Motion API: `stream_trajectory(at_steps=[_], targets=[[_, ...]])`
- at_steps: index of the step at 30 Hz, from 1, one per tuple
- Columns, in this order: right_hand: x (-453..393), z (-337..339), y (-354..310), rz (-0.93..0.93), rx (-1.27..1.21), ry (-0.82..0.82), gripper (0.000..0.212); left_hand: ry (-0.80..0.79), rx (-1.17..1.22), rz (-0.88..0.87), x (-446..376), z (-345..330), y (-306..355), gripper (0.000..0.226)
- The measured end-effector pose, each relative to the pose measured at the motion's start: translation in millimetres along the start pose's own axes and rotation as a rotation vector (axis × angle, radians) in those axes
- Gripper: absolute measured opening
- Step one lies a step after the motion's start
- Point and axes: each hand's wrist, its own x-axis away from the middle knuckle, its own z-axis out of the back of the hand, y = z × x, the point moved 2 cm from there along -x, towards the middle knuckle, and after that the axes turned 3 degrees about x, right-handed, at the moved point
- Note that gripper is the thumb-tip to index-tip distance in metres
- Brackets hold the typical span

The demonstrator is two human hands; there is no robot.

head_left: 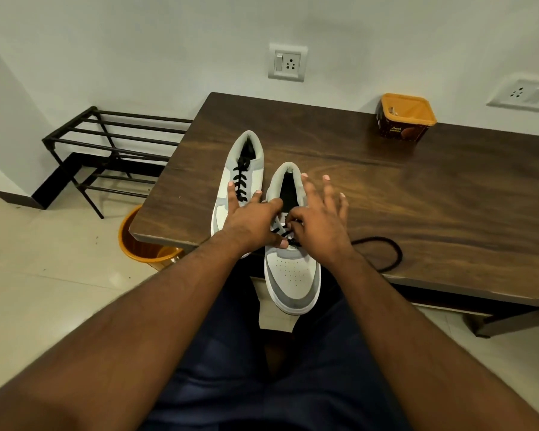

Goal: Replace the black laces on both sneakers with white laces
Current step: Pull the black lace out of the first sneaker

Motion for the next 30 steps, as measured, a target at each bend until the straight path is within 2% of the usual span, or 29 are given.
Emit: stream_trajectory(at_steps=[5, 12, 15, 18, 30], targets=[[1, 5, 10, -0.06, -0.02, 0.108, 0.012, 0.003, 0.011, 0.007, 2, 2, 0, 0.051], [0, 26, 36, -0.245, -0.16, 0.317, 0.008, -0.004, 0.027, 0.01, 3, 4, 1, 0.05], [-2, 29, 42, -0.253, -0.202, 0.349, 0.008, -0.009, 0.034, 0.011, 3, 4, 2, 0.048], [-1, 30, 47, -0.275, -0.244, 0.454, 0.008, -0.009, 0.04, 0.01, 3, 4, 1, 0.048], [-17, 53, 97, -0.623, -0.562, 0.685, 0.016, -0.019, 0.073, 0.047, 1, 3, -2, 0.052]])
